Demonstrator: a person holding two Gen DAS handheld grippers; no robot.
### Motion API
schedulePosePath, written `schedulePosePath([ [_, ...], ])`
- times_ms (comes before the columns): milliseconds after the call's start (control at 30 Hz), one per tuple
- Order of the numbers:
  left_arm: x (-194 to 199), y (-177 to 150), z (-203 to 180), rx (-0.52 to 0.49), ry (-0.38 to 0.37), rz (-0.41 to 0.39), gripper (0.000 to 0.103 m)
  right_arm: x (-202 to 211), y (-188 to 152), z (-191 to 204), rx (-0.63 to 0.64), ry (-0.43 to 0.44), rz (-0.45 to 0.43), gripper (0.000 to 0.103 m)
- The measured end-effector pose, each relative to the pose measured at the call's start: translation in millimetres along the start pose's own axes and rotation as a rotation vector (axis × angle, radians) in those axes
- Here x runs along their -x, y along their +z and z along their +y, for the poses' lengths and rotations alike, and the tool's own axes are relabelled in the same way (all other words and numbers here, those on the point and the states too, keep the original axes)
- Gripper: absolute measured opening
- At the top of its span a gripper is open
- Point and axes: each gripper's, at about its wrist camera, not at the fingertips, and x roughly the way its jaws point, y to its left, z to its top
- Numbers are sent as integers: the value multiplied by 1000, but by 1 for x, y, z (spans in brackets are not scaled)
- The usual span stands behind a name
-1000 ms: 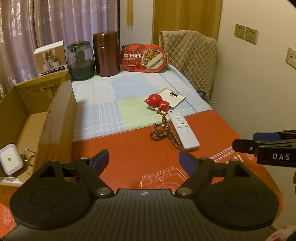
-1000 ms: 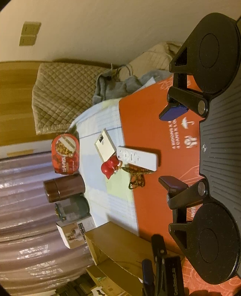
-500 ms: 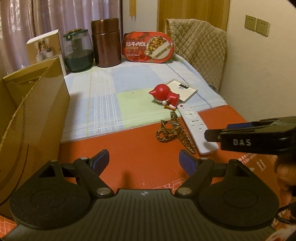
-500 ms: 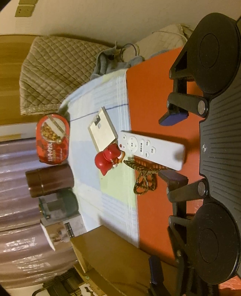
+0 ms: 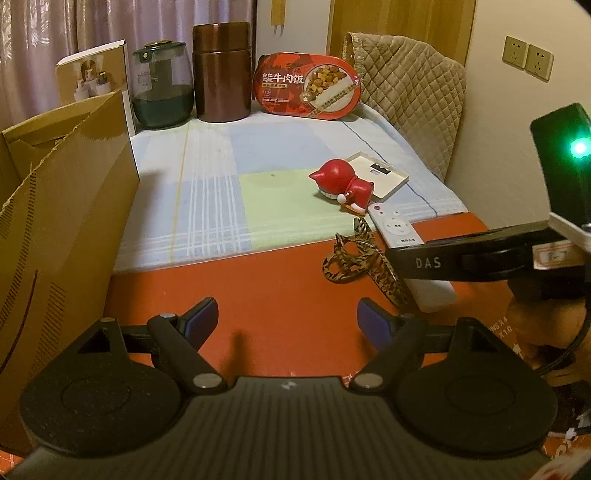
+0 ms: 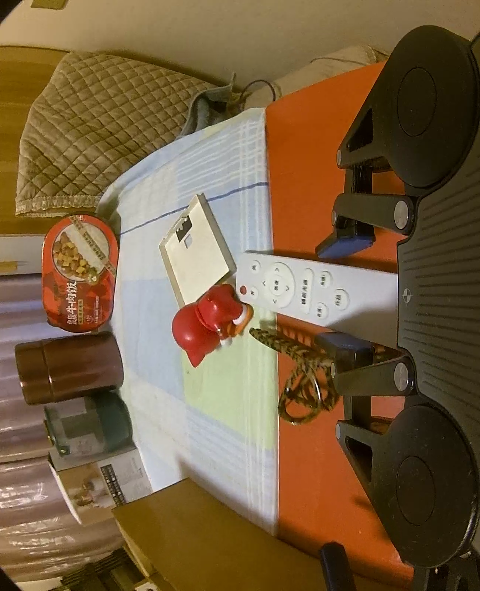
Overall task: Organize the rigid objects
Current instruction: 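Grasp the white remote with red button with the right tool while the left tool grasps the leopard-print strap, then lift the strap with the left tool while the right tool lifts the remote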
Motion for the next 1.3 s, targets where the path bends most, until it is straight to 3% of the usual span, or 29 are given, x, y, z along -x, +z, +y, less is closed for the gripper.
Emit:
schedulePosePath([
  [200, -6, 1, -2, -1, -9, -2, 79, 3, -5, -5, 12, 14, 3, 36],
  [733, -41, 21, -37, 27, -81, -64, 78, 51, -46, -41, -12, -18, -8, 35],
  [900, -58, 26, -52, -56, -42, -75, 62, 54, -52, -40, -13, -17, -11, 35],
  [1067, -63, 22, -57, -117, -43, -62, 38, 55, -54, -38, -4, -13, -11, 35],
  [1300, -30, -6, -49, -141, -48, -36, 33, 63, -63, -30, 8, 11, -5, 35],
])
